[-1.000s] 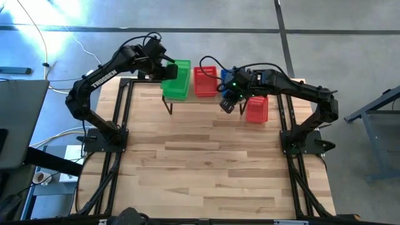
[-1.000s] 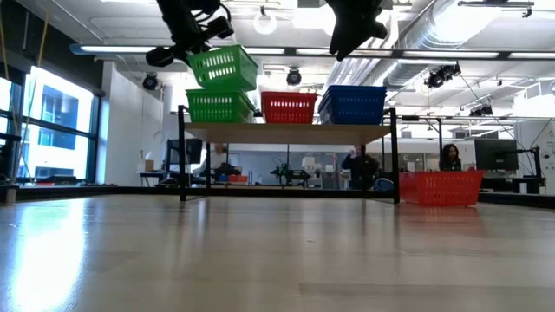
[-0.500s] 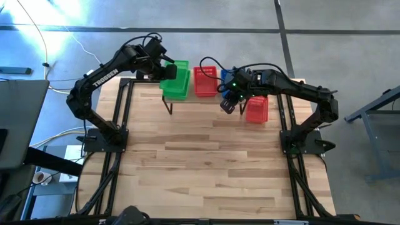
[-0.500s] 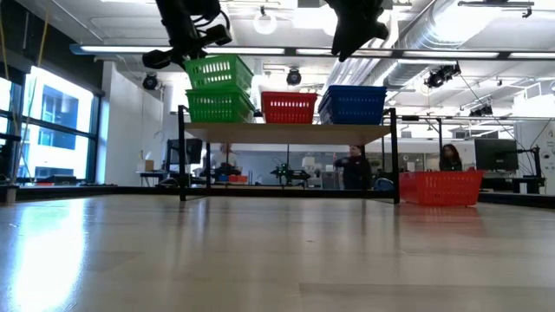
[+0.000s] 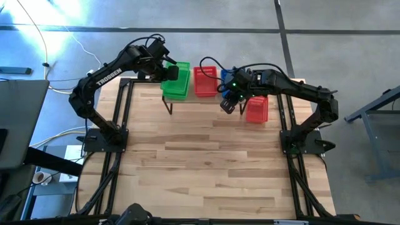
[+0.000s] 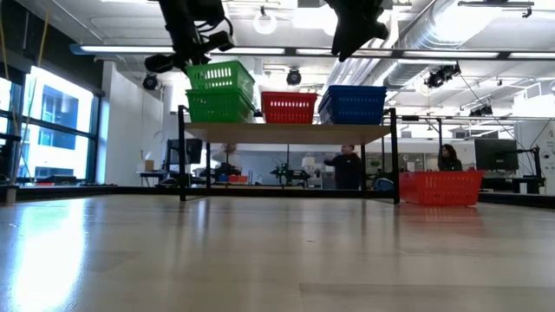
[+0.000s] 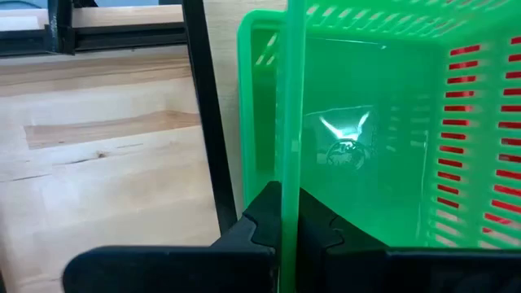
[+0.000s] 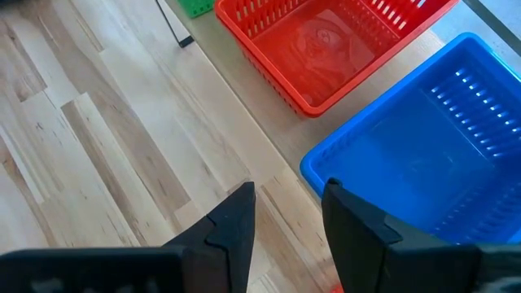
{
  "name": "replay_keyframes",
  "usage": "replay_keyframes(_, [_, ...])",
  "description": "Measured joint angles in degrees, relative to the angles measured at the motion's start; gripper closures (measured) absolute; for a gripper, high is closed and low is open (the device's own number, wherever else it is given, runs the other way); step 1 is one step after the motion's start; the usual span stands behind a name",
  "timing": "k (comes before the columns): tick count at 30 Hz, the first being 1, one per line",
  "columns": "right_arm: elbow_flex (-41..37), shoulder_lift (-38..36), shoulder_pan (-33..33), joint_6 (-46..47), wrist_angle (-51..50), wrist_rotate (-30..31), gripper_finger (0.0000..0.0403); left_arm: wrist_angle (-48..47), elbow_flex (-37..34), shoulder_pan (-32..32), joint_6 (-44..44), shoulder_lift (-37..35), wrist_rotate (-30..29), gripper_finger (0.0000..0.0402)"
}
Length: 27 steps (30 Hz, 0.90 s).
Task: Stack baskets on shelf by color
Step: Stack the green bin on top of the stacked green bins on the shelf
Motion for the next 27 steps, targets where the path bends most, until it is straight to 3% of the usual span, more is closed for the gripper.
replay_keyframes(14, [0.00, 0.00, 0.00, 0.02, 0.02, 0.03, 0.0274, 0.00, 0.00, 0.00, -0.42, 1.25, 0.06, 0.0399])
replay_keyframes(27, [0.00, 0.00, 0.01, 0.22, 0.02, 0.04, 0.0274, 0.04, 0.02, -0.07, -0.46, 1.70, 0.24, 0.0356])
